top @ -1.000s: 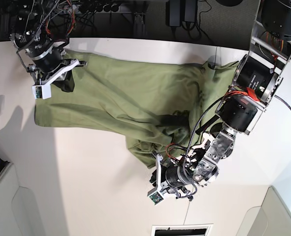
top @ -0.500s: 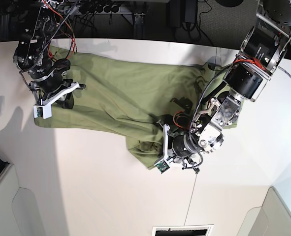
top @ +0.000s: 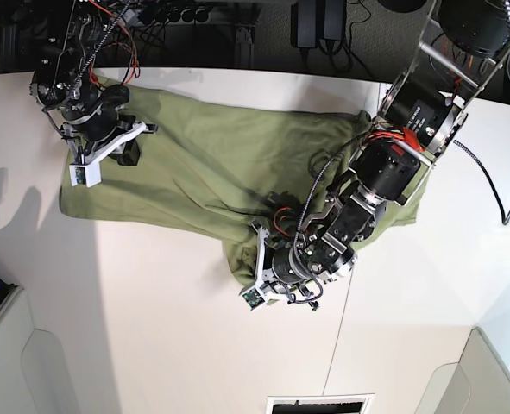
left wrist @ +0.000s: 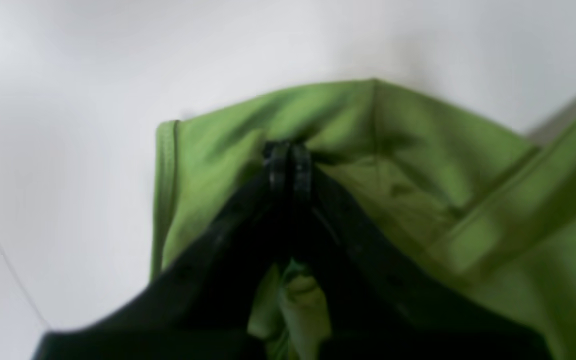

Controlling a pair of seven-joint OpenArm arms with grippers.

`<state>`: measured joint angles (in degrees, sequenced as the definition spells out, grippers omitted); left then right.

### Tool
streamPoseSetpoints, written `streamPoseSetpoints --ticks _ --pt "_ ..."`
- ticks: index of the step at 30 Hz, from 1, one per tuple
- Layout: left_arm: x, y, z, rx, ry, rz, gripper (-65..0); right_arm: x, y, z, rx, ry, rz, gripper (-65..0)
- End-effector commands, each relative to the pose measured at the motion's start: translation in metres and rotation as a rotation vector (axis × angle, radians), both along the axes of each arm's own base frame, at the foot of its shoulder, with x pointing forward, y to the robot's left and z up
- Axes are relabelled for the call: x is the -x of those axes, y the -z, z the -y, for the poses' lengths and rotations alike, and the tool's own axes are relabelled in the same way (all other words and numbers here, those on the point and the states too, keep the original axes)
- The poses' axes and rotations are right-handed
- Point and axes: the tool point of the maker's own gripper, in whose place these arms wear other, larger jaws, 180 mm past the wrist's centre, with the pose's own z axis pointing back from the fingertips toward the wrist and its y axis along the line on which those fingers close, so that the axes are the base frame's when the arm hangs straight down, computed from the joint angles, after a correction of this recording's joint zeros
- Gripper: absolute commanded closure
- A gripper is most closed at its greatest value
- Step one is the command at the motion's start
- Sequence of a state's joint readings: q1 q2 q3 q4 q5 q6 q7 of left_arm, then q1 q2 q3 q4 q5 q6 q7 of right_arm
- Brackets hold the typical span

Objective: Layout the t-shirt on the table in an organized manner, then fold the t-shirt properly
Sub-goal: 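Grasp the shirt body with the left gripper and pull it outward, then drag the shirt with the left gripper to spread it flat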

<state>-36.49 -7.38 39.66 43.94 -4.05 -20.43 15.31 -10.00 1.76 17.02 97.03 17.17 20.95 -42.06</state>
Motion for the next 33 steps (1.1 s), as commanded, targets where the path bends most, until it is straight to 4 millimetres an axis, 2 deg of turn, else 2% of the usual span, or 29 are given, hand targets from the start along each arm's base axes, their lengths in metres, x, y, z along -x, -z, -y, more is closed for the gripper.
streamPoseSetpoints --ticks 1,4,10,13,16,19,22,23,26,29,31,33 --pt "-0.016 -0.015 -0.008 -0.015 -0.018 0.03 0.0 0.001 -0.002 0.002 0.011 -0.008 0.003 0.0" --pt "-0.027 -0.013 -0.037 -0.058 -0.063 0.022 0.0 0.008 0.002 0.005 0.021 -0.011 -0.014 0.0" --pt "-0.051 -0.029 -0.105 -0.141 -0.22 0.101 0.0 0.02 0.008 0.019 0.059 -0.022 -0.046 0.0" --pt "-0.054 -0.033 -0.126 -0.166 -0.253 0.117 0.0 0.023 0.01 0.02 0.063 -0.024 -0.053 0.0" --pt "-0.057 -0.038 -0.137 -0.175 -0.265 0.127 0.0 0.02 0.006 0.019 0.047 -0.019 -0.032 0.0" --pt "-0.065 -0.054 -0.141 -0.14 -0.292 0.143 -0.9 0.015 0.001 0.017 0.029 -0.013 0.001 0.0" --pt "-0.072 -0.076 -0.143 -0.114 -0.302 0.157 -10.2 0.012 -0.003 0.017 0.031 -0.014 0.012 0.0" --pt "-0.071 -0.084 -0.141 -0.109 -0.275 0.159 -11.2 0.01 -0.005 0.016 0.032 -0.014 0.022 0.0" --pt "-0.06 -0.112 -0.13 -0.061 -0.166 0.175 -11.1 -0.001 -0.015 0.017 0.035 -0.014 0.06 0.0" --pt "-0.03 -0.133 -0.128 -0.042 -0.088 0.211 -11.1 -0.013 -0.023 0.021 0.049 -0.017 0.089 0.0" --pt "-0.003 -0.136 -0.131 -0.06 -0.046 0.228 -11.1 -0.019 -0.027 0.026 0.065 -0.021 0.102 0.0" --pt "0.02 -0.128 -0.143 -0.1 -0.045 0.23 -11.1 -0.025 -0.031 0.028 0.071 -0.027 0.114 0.0"
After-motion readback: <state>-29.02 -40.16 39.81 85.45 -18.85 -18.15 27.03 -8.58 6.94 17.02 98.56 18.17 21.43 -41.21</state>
